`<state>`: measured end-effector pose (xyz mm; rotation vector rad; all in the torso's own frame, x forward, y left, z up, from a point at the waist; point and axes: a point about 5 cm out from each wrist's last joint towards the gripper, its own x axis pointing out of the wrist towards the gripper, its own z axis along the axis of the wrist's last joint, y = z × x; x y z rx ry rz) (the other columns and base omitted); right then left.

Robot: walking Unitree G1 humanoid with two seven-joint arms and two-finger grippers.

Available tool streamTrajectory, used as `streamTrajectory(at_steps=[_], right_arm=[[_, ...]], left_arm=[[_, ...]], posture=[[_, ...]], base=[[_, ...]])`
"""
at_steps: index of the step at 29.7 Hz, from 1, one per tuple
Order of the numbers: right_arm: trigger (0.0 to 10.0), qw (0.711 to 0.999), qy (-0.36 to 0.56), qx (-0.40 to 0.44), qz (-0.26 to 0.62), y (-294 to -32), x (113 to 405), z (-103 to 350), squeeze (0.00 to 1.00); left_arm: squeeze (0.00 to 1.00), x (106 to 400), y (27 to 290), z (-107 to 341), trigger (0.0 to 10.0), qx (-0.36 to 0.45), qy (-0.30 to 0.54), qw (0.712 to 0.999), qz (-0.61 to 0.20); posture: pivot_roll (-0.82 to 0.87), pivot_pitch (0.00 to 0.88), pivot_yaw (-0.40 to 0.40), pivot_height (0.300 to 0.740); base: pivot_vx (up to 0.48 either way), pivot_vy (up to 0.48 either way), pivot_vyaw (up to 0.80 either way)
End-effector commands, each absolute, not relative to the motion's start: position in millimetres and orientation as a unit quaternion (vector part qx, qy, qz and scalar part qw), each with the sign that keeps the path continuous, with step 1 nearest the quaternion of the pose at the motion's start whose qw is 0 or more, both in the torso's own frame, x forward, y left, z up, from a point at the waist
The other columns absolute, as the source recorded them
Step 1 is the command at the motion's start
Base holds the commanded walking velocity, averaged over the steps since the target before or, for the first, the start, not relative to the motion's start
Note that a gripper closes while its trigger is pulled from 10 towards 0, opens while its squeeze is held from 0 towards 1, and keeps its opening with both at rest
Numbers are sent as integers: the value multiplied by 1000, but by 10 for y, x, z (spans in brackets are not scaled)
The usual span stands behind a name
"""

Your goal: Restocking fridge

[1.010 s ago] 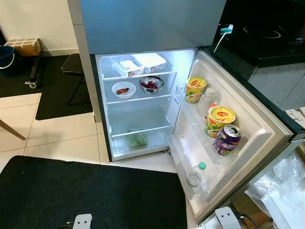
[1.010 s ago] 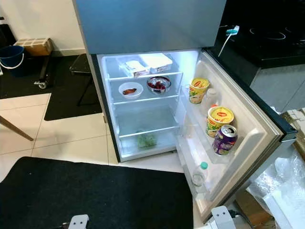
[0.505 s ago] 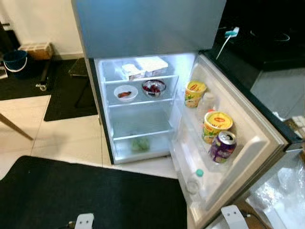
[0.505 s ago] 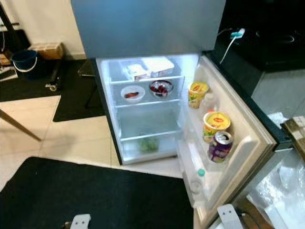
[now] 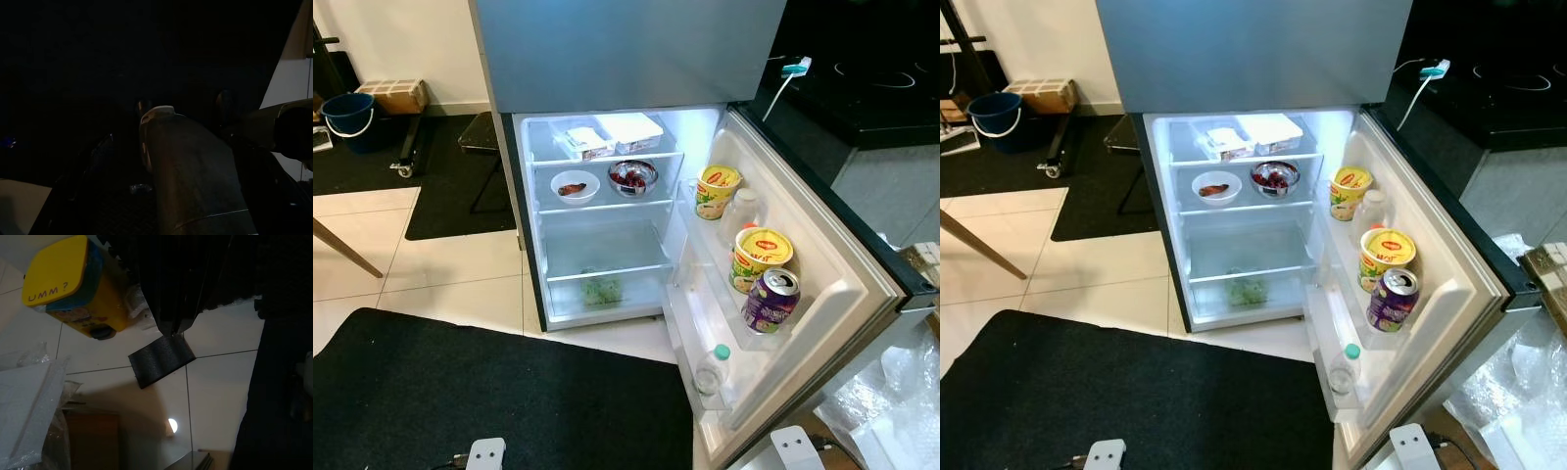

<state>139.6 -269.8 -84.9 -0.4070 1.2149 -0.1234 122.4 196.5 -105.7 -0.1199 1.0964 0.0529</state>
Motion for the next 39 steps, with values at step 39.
streamTrajectory(at_steps=[39], right_arm=[[10000,841,437,-192,-255,-3423,1934,-236,0]], left_arm=[[0,1187,1961,-1068,10000,-51,526,849,17]], posture=[[-62,0,-29,740]], base=[[0,-115,0]])
